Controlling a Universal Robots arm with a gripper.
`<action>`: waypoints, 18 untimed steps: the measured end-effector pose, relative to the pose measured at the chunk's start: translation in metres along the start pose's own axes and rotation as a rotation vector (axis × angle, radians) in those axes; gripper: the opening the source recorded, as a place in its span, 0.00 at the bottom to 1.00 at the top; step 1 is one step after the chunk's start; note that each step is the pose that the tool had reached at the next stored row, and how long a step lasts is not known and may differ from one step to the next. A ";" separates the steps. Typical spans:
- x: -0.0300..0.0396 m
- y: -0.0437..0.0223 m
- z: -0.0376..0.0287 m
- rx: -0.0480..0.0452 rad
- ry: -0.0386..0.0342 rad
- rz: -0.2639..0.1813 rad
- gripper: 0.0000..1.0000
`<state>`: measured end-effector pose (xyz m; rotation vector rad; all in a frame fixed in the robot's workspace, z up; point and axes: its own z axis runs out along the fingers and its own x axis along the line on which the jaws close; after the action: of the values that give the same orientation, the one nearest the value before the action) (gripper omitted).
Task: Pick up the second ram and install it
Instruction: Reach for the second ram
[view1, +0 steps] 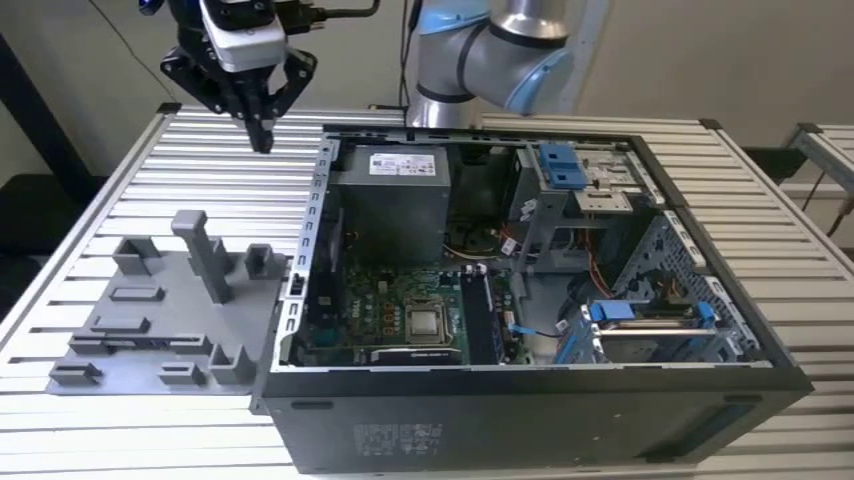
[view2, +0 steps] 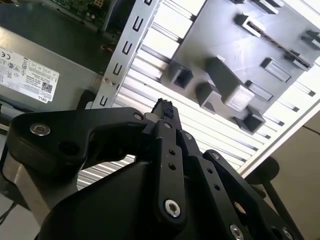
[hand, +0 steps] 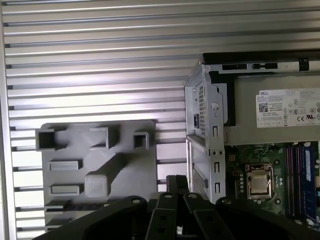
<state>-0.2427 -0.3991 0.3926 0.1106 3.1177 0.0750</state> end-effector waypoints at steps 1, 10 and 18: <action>0.0029 -0.0002 -0.0001 0.0000 -0.0001 0.000 0.11; 0.0247 -0.0017 -0.0006 0.0000 -0.0002 0.000 0.11; 0.0425 -0.0030 -0.0010 0.0000 -0.0003 0.000 0.11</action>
<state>-0.2854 -0.3991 0.3926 0.1107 3.1173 0.0749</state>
